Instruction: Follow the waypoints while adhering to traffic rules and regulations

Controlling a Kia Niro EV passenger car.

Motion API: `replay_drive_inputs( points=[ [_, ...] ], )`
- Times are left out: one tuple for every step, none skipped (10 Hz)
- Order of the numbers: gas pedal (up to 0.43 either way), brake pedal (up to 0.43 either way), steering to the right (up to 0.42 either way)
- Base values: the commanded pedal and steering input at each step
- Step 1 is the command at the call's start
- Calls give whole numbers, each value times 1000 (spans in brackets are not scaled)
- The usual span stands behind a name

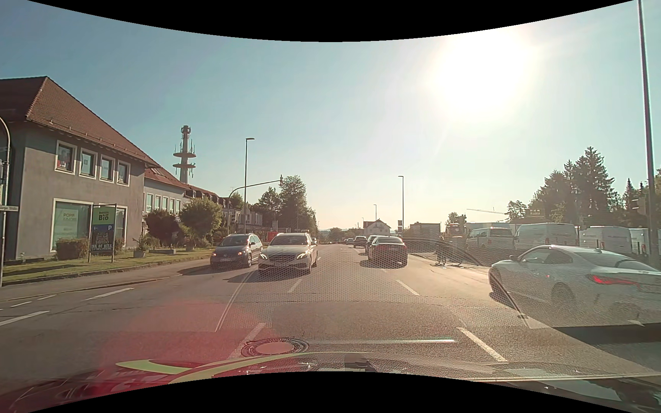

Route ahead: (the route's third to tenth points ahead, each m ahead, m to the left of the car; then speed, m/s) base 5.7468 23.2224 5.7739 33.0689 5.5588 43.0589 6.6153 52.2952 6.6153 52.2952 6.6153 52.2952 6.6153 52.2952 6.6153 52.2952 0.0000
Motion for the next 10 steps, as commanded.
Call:
replay_drive_inputs(
  points=[
    [0, 244, -8],
    [0, 244, -8],
    [0, 244, -8],
    [0, 244, -8],
    [0, 244, -8],
    [0, 250, -8],
    [0, 244, -8],
    [0, 244, -8],
    [0, 244, -8],
    [0, 244, -8]
  ],
)
